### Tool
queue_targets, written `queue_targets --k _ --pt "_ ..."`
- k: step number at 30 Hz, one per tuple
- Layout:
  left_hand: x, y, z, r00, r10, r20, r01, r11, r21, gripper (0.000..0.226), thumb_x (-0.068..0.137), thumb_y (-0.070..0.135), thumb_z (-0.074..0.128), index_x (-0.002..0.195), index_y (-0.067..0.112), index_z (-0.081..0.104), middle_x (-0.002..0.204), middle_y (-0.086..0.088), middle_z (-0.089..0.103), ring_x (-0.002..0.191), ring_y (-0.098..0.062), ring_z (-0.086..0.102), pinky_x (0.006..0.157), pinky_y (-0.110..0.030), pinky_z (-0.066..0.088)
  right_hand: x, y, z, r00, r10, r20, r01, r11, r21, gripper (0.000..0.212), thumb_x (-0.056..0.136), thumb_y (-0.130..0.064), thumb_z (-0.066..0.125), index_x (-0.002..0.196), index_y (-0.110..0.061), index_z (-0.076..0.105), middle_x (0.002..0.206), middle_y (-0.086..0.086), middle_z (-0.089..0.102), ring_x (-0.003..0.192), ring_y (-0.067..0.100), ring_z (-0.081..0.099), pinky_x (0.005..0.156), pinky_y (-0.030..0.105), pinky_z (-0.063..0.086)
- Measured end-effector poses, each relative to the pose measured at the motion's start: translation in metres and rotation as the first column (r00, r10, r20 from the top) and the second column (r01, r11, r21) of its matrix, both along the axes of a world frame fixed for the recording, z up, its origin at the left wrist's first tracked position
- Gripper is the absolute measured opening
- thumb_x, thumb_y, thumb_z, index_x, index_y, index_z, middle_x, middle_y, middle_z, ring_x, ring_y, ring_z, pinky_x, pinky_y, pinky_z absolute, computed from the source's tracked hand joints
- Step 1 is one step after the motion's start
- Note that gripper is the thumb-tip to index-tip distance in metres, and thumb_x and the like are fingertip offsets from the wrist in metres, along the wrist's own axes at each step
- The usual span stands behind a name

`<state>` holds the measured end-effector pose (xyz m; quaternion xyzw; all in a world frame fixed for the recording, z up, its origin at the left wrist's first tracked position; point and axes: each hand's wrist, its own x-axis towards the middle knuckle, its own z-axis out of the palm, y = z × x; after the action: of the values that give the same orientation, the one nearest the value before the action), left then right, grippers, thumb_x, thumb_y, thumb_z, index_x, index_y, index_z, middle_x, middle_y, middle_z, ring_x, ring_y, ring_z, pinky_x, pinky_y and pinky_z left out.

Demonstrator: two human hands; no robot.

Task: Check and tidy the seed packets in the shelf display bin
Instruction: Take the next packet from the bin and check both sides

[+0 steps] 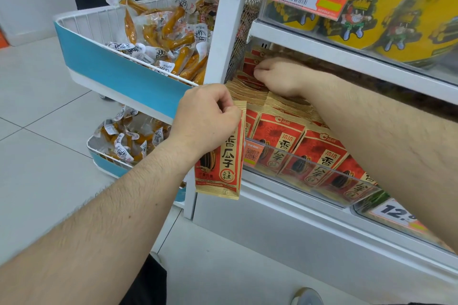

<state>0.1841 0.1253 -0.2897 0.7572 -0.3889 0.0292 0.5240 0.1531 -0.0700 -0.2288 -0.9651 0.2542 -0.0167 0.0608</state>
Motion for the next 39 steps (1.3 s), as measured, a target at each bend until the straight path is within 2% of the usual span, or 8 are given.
queue_targets --k 5,8,11,16,21,25,29,39 --pt "-0.011 0.002 0.007 0.998 -0.055 -0.028 0.055 0.998 0.024 0.015 0.081 0.013 0.059 0.068 0.016 0.066 0.063 0.009 0.061 0.057 -0.007 0.054 0.059 -0.027 0.048 -0.045 0.037 -0.004 0.947 0.243 0.209 -0.217 0.966 -0.141 0.037 0.103 -0.025 0.039 0.129 -0.012 0.061 0.144 0.009 0.052 0.139 0.021 0.039 0.114 0.034 0.028" --pt "-0.017 0.004 0.013 0.988 -0.138 -0.066 0.139 0.99 0.011 0.019 0.083 0.009 0.06 0.07 0.022 0.065 0.073 0.011 0.064 0.067 -0.01 0.062 0.065 -0.03 0.055 -0.079 0.061 -0.014 0.759 0.333 0.56 -0.223 0.94 -0.258 0.029 0.094 -0.019 0.048 0.106 -0.009 0.072 0.115 0.006 0.07 0.111 0.017 0.061 0.098 0.037 0.044" --pt "-0.025 0.005 0.016 0.972 -0.222 -0.076 0.224 0.974 0.016 0.028 0.084 0.007 0.062 0.072 0.032 0.06 0.082 0.012 0.064 0.075 -0.011 0.065 0.07 -0.033 0.057 -0.107 0.083 -0.024 0.643 0.151 0.75 -0.129 0.988 -0.089 0.019 0.089 -0.023 0.056 0.094 -0.016 0.072 0.09 -0.008 0.068 0.08 -0.002 0.057 0.078 0.019 0.044" --pt "-0.037 0.0 0.013 0.935 -0.352 -0.038 0.354 0.935 0.03 0.027 0.089 0.013 0.064 0.083 0.036 0.051 0.083 0.012 0.062 0.078 -0.014 0.064 0.069 -0.036 0.055 -0.124 0.092 -0.044 0.703 -0.269 0.659 -0.099 0.879 0.466 0.014 0.077 -0.038 0.062 0.072 -0.025 0.064 0.063 -0.002 0.065 0.053 0.014 0.059 0.046 0.021 0.041" --pt "-0.031 -0.004 0.007 0.886 -0.374 -0.275 0.362 0.927 -0.096 0.026 0.082 0.021 0.077 0.092 0.034 0.057 0.079 0.009 0.069 0.074 -0.013 0.065 0.069 -0.034 0.055 -0.14 0.093 -0.05 0.702 -0.31 0.642 -0.117 0.838 0.533 0.014 0.083 -0.032 0.063 0.069 -0.027 0.062 0.06 -0.001 0.063 0.055 0.027 0.06 0.051 0.036 0.052" --pt "-0.028 -0.002 0.007 0.742 -0.47 -0.477 0.416 0.882 -0.222 0.017 0.083 -0.001 0.068 0.078 0.015 0.067 0.064 0.005 0.068 0.061 -0.009 0.064 0.056 -0.026 0.055 -0.151 0.09 -0.049 0.701 -0.379 0.604 -0.123 0.77 0.626 0.021 0.094 -0.015 0.059 0.074 -0.013 0.06 0.049 -0.01 0.053 0.045 0.007 0.049 0.047 0.026 0.043" --pt "-0.034 -0.005 0.007 0.698 -0.514 -0.499 0.432 0.858 -0.279 0.019 0.073 0.003 0.071 0.088 0.014 0.065 0.06 0.002 0.068 0.062 -0.011 0.068 0.057 -0.027 0.057 -0.157 0.093 -0.044 0.692 -0.476 0.543 -0.172 0.622 0.764 0.023 0.097 -0.017 0.055 0.076 -0.007 0.057 0.042 -0.009 0.051 0.034 0.001 0.046 0.036 0.015 0.034" --pt "-0.039 -0.011 0.002 0.642 -0.56 -0.524 0.449 0.828 -0.335 0.023 0.064 0.011 0.071 0.085 0.01 0.062 0.064 -0.003 0.072 0.064 -0.016 0.072 0.06 -0.031 0.06 -0.158 0.083 -0.045 0.611 -0.625 0.486 -0.231 0.447 0.864 0.028 0.094 -0.011 0.058 0.066 -0.009 0.061 0.042 0.003 0.05 0.028 0.013 0.036 0.034 0.018 0.025"
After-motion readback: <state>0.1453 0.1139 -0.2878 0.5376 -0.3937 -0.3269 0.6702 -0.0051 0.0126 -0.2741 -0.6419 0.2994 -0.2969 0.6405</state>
